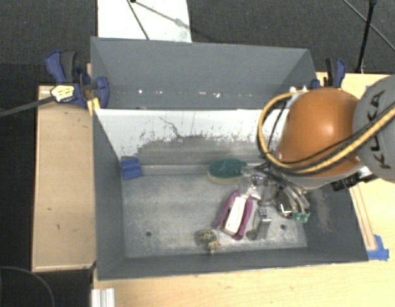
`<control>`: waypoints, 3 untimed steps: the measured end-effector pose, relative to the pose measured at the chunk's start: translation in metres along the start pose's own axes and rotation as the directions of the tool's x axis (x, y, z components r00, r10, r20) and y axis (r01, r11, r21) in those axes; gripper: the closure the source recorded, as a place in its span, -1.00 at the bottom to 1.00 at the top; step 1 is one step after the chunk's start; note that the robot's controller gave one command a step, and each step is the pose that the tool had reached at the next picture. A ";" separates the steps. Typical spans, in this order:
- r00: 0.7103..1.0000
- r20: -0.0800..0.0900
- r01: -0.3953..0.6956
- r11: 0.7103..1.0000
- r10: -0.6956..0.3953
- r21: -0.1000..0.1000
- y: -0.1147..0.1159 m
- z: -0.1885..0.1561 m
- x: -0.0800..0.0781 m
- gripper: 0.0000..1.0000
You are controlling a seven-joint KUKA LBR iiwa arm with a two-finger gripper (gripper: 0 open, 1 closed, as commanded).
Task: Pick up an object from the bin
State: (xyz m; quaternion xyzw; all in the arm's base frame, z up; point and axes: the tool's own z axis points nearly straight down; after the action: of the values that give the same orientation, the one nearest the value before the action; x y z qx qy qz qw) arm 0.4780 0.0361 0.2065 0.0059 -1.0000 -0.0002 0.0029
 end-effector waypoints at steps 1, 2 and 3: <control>0.943 -0.004 0.331 0.943 -0.331 0.000 0.004 0.127 -0.043 -1.00; 0.941 0.010 0.337 0.941 -0.337 0.005 -0.069 0.115 -0.042 -1.00; 0.783 0.008 0.621 0.783 -0.621 0.009 -0.185 0.097 -0.058 -1.00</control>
Offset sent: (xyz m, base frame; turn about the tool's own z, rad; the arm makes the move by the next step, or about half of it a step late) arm 0.0433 0.0040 -0.1263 -0.3372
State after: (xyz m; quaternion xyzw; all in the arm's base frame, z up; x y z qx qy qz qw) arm 0.5378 -0.1484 0.1096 0.3346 -0.9424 0.0018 -0.0024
